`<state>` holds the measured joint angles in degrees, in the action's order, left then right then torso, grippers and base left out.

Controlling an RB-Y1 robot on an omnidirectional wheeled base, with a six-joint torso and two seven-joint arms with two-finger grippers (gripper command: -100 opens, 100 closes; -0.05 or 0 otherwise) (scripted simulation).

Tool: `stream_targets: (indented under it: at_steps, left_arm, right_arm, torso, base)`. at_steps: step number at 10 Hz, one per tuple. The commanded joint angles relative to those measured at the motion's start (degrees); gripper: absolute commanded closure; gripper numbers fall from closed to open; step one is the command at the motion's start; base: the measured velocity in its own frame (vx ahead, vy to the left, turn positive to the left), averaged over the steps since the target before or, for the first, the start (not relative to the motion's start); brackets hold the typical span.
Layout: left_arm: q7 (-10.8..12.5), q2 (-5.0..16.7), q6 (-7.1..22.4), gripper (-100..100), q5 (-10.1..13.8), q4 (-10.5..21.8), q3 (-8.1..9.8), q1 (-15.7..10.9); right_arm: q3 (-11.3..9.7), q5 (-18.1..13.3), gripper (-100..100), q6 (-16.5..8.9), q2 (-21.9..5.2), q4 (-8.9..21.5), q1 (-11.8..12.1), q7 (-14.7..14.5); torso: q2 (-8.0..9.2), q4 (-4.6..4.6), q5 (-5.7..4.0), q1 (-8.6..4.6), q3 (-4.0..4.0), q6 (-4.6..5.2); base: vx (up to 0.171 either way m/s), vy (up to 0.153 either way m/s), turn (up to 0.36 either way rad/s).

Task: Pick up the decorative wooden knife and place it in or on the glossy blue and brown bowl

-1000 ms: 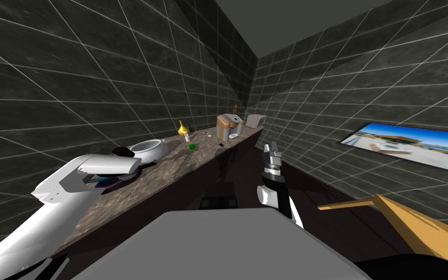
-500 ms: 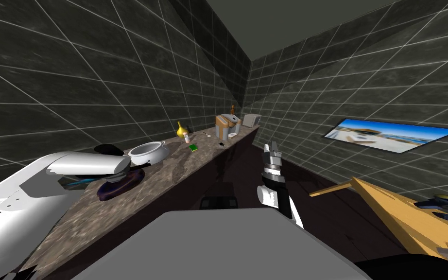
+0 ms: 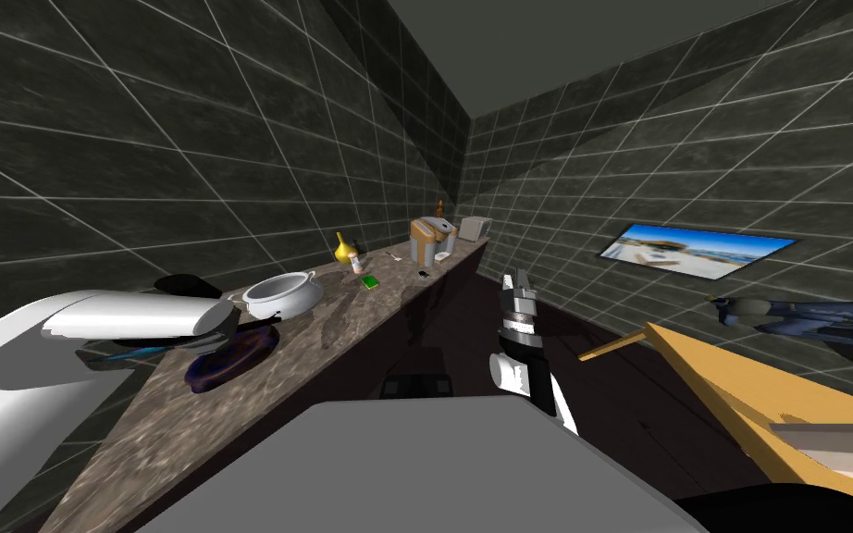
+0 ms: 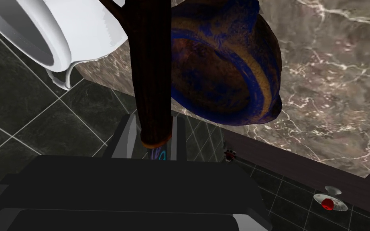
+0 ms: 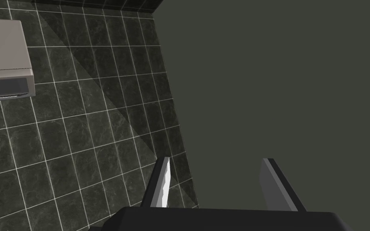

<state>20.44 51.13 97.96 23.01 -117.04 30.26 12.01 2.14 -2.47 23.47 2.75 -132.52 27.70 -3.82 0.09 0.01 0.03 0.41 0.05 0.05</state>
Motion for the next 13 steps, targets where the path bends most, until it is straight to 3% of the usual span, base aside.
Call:
stream_targets:
  at_steps: [1,3,4,8,9,10,13]
  left_arm:
    - [-0.28,0.60,0.76,100,2.13,-0.27,1.13,1.25]
    - [-0.26,0.67,0.91,100,2.35,-0.43,1.26,1.33]
    - [-0.32,0.73,1.00,-100,2.46,-0.45,1.34,1.38]
    - [-0.33,0.73,0.99,-100,2.44,-0.44,1.34,1.38]
    - [-0.33,0.73,0.99,0,2.44,-0.44,1.34,1.38]
    - [0.37,1.49,3.58,-100,3.83,-2.62,2.50,1.33]
    - [1.42,2.63,7.47,-100,5.90,-5.88,4.23,1.24]
  right_arm:
    - [0.00,0.00,0,0.00,0.00,0.00,0.00,0.00]
    - [0.00,0.00,0,0.00,0.00,0.00,0.00,0.00]
    - [0.00,0.00,0,0.00,0.01,0.00,0.01,0.00]
    - [-0.01,0.00,0,0.00,0.01,0.00,0.01,0.00]
    - [-0.01,0.00,0,0.00,0.01,0.00,0.01,0.00]
    - [-0.01,0.00,0,0.00,0.01,0.00,0.01,0.00]
    - [0.00,0.00,0,0.00,0.01,0.00,0.01,0.00]
  torso:
    - [0.00,0.00,0.00,0.00,0.00,0.00]
    - [-0.02,0.00,0.02,0.04,-0.01,-0.03]
    - [-0.08,-0.01,0.00,-0.18,-0.04,-0.03]
    - [-0.15,-0.03,-0.07,-0.45,-0.08,-0.02]
    - [-0.15,-0.03,-0.07,-0.46,-0.08,-0.02]
    - [-0.15,-0.03,-0.07,-0.46,-0.08,-0.02]
    - [-0.23,-0.05,-0.05,-0.34,-0.13,-0.02]
  base:
    - [-0.044,0.137,-0.153]
    - [-0.020,0.086,-0.058]
    - [-0.003,0.011,0.001]
    - [0.000,0.000,0.000]
    - [0.000,0.000,0.000]
    - [0.014,0.028,0.009]
    - [0.013,0.027,-0.002]
